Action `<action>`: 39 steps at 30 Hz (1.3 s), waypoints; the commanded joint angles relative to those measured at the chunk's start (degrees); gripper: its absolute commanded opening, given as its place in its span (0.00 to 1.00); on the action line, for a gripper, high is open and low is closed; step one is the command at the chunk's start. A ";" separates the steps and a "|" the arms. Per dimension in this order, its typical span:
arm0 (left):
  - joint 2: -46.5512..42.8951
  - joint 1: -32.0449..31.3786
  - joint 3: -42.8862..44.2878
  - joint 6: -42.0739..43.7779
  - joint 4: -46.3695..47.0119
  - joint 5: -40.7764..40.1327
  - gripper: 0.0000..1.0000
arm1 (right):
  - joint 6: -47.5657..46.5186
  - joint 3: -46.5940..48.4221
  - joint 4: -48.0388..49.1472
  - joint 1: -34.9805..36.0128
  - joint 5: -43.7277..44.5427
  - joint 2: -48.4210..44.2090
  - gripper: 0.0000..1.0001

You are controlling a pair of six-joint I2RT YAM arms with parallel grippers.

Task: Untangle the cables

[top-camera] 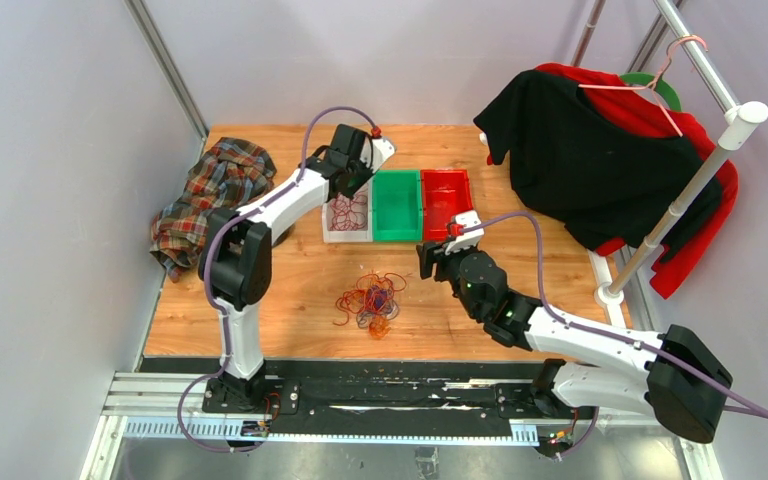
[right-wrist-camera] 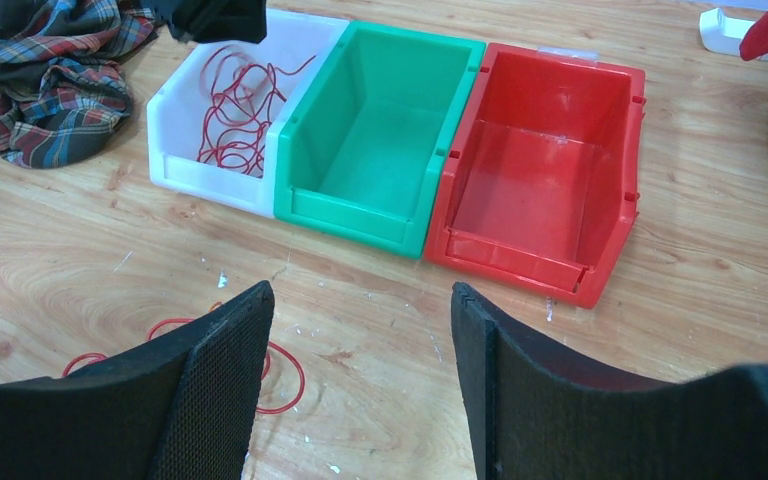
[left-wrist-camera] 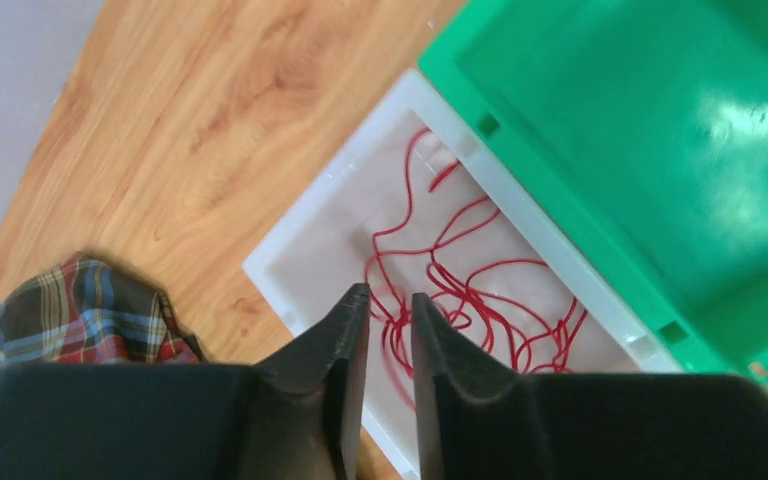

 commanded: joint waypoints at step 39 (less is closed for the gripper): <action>-25.28 -0.24 -30.95 -4.33 -21.59 38.83 0.74 | 0.51 -1.06 -3.47 -1.04 0.88 -6.19 0.66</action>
